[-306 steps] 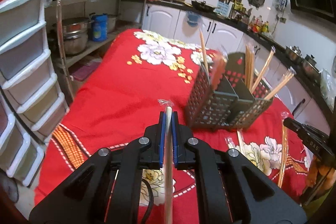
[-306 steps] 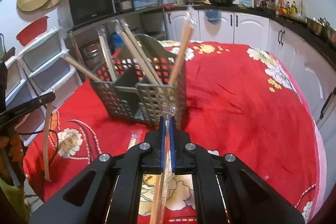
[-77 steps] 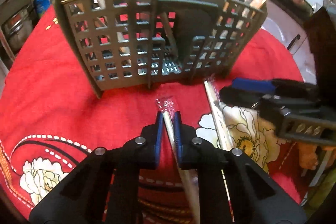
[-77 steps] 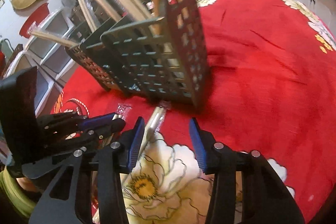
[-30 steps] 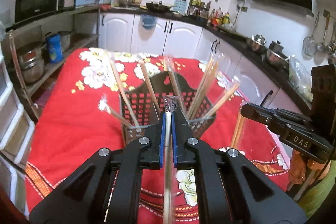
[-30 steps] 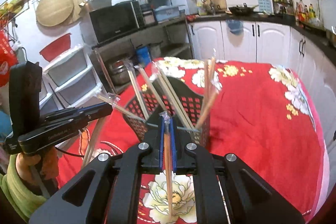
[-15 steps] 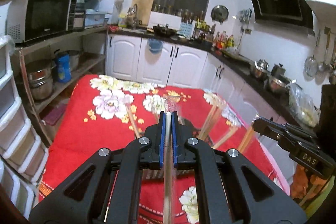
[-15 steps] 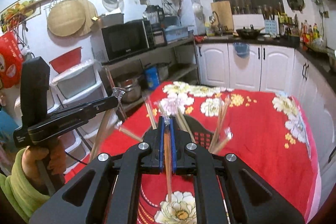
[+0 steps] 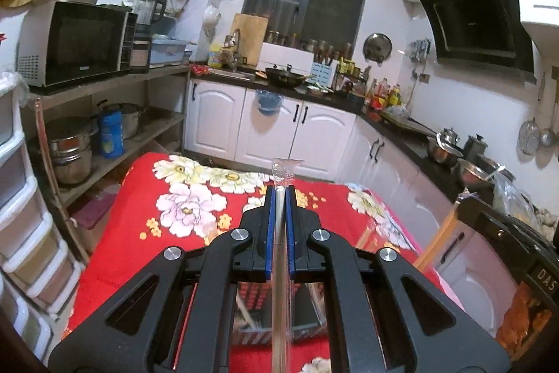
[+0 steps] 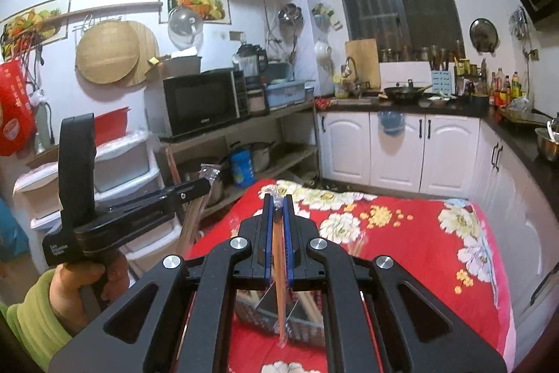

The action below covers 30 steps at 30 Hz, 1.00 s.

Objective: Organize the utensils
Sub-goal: 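Lift the chopsticks with both tools and carry them over the caddy, then lower the chopsticks into the caddy compartments with both tools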

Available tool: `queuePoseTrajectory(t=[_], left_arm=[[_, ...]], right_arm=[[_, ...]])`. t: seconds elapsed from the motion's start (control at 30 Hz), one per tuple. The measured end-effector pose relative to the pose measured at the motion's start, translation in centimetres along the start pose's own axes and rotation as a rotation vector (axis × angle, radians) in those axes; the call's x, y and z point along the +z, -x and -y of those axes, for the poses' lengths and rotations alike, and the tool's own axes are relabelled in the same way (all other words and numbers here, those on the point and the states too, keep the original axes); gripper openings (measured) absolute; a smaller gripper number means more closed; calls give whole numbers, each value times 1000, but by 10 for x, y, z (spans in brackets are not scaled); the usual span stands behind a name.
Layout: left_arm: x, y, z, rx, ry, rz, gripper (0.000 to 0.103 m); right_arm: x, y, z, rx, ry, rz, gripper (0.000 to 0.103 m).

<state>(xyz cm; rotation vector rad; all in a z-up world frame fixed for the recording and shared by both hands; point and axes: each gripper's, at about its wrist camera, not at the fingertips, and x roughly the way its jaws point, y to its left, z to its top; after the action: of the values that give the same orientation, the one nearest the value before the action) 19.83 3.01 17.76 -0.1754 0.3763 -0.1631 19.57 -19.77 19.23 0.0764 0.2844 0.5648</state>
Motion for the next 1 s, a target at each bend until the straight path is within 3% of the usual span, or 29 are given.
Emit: queuePoseTrajectory(t=[0.37,1.0], left_arm=[[8,-32,-2,76,39,67,1],[-8,-81,0,227,38,221,1]], right_arm=[[-2,-21,19,-65,0,45,6],[-17,-55,34,-67,-15,38,6]])
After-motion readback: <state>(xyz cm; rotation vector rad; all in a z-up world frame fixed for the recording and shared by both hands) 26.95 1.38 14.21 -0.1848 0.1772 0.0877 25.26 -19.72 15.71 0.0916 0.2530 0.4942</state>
